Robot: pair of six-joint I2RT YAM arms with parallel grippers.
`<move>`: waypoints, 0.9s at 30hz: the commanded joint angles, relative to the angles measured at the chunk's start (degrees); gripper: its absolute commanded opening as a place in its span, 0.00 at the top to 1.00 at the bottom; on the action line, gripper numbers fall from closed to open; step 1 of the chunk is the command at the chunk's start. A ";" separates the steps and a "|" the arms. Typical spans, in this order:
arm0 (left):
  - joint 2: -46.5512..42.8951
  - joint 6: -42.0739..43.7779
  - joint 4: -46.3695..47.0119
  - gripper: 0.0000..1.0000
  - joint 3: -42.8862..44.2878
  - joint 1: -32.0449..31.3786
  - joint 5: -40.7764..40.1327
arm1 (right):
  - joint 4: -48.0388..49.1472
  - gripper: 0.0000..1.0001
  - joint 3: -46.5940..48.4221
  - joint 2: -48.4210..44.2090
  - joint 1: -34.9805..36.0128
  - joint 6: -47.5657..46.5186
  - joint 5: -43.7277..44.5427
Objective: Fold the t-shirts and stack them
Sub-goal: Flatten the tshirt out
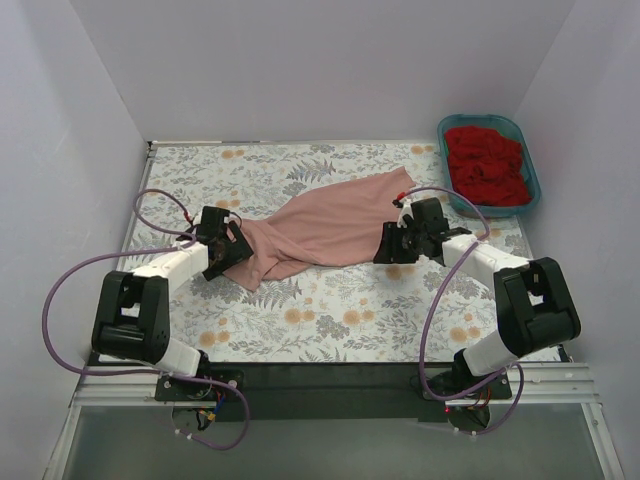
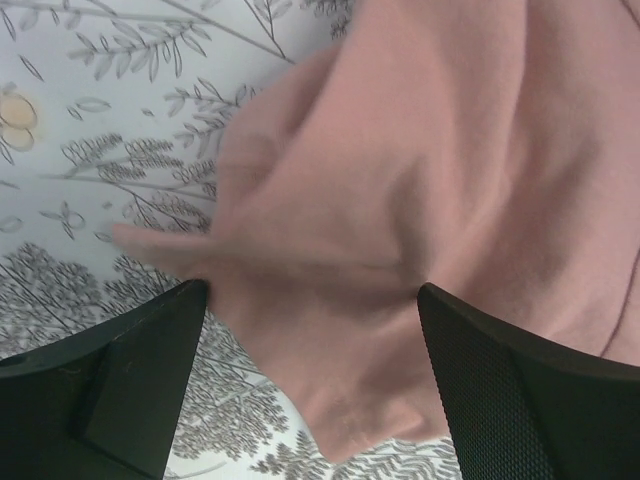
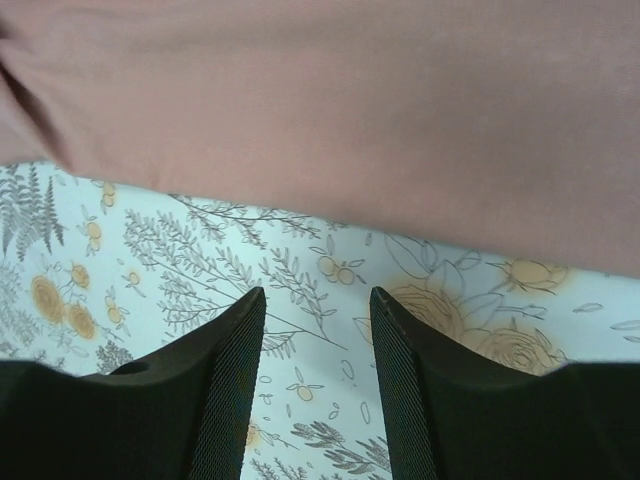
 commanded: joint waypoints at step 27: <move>-4.85 -24.39 -1.57 0.24 0.10 -16.75 14.02 | 15.63 0.51 19.90 30.09 4.79 8.73 -7.95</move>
